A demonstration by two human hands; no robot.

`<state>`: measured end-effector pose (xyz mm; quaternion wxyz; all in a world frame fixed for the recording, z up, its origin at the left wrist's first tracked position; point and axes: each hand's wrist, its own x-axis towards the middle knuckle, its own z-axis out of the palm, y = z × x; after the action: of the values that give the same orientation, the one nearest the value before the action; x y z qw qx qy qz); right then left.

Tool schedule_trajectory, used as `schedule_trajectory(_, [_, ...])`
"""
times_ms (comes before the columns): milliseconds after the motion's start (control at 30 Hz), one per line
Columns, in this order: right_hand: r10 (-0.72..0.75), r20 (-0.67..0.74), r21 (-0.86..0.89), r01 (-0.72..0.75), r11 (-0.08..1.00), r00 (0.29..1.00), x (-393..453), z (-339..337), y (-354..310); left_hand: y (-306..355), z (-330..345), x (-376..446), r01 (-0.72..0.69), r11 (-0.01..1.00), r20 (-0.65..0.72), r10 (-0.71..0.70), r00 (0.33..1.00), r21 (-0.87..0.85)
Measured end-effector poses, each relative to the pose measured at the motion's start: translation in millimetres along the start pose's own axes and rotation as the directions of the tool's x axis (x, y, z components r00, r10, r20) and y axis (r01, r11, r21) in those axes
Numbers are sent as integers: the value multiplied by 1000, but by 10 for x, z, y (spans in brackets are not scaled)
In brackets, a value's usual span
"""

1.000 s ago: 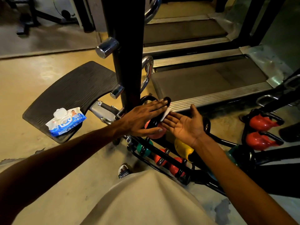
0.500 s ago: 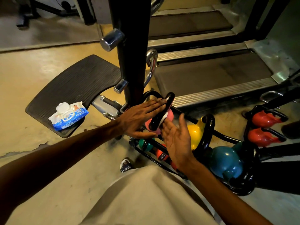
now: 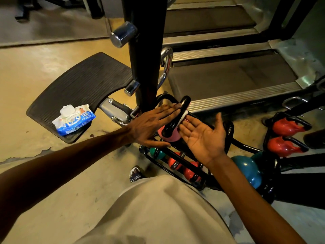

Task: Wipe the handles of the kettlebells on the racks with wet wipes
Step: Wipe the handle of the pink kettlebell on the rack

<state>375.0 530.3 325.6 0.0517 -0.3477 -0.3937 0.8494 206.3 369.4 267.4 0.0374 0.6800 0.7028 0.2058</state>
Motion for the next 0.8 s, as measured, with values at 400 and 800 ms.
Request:
schedule_trajectory(400, [-108, 242, -707, 252, 660, 964, -261, 178, 385, 142, 164, -150, 127, 989, -83, -133, 988, -75])
schedule_trajectory(800, [-200, 526, -847, 488, -209, 826, 181, -23, 52, 489, 544, -521, 162, 986, -208, -153, 966, 28])
